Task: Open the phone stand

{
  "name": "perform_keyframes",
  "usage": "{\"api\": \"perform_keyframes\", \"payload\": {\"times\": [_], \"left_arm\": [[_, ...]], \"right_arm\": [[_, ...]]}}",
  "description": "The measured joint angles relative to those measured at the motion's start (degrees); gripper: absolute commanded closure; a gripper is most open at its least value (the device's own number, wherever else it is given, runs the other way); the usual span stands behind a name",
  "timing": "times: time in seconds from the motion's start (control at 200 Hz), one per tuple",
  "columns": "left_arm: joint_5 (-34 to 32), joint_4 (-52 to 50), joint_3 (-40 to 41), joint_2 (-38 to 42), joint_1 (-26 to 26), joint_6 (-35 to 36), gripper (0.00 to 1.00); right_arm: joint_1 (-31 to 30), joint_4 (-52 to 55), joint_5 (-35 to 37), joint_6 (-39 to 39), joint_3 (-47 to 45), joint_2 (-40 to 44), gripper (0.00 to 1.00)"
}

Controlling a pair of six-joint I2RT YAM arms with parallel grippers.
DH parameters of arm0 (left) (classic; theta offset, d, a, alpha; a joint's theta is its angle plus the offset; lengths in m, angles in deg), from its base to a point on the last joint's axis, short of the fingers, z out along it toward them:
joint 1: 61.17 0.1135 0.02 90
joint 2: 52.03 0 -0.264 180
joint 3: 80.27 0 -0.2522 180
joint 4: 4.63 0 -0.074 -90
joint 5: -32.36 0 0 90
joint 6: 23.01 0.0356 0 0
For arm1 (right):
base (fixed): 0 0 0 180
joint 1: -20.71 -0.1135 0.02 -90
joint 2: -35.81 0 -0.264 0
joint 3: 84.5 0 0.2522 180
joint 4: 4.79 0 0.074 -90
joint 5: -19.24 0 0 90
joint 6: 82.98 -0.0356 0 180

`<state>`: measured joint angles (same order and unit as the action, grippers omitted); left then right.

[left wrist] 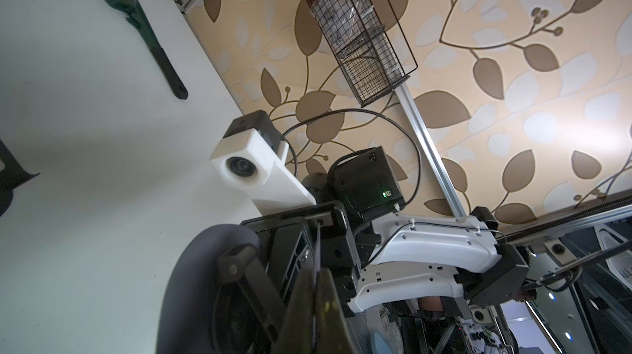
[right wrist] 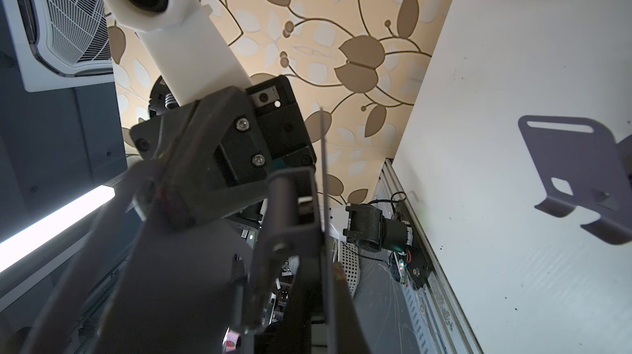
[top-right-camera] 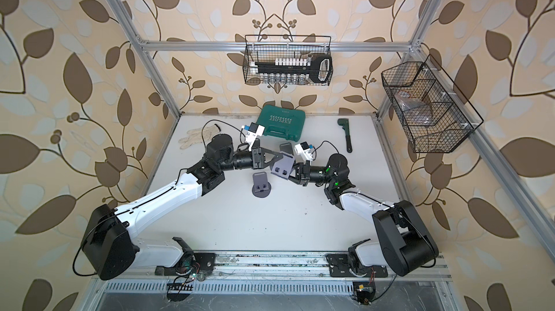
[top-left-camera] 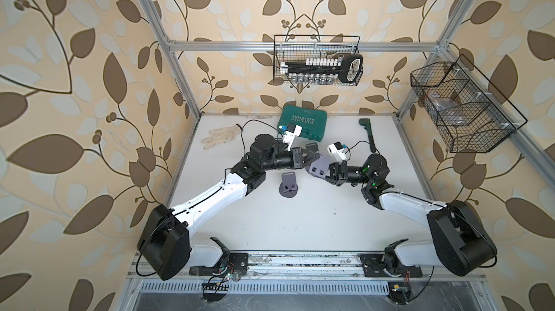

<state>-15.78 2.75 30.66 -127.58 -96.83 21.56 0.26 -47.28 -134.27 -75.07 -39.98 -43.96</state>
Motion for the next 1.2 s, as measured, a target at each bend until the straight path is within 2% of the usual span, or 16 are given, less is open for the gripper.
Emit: {"api": "perform_keyframes", "payload": {"times": [0.155, 0.285, 0.43, 0.685, 0.86, 1.2], "left_arm": [[1.86, 0.31, 0.22, 0.00, 0.11, 5.33, 1.00], [3.41, -0.42, 0.20, 0.00, 0.74, 8.98, 1.00], [6.27, 2.47, 0.11, -0.04, 2.21, 8.63, 1.00], [7.91, 7.30, 0.11, -2.67, 2.91, 6.82, 1.00], [8.70, 10.12, 0.11, -4.52, 3.85, 3.93, 1.00], [8.83, 11.45, 0.11, -4.52, 3.98, 5.60, 1.00]], "right_arm": [[0.11, 1.27, -1.18, 0.04, 0.00, -0.13, 1.00], [0.33, 11.56, -1.70, 5.16, 1.20, 2.93, 1.00], [0.37, 19.80, -1.64, 9.44, 3.06, 5.97, 1.00], [0.72, 21.35, -0.72, 9.99, 1.86, 6.58, 1.00], [0.98, 27.78, 0.83, 13.35, 2.71, 7.93, 1.00], [0.98, 29.51, 1.18, 13.99, 2.60, 8.92, 1.00]]}}
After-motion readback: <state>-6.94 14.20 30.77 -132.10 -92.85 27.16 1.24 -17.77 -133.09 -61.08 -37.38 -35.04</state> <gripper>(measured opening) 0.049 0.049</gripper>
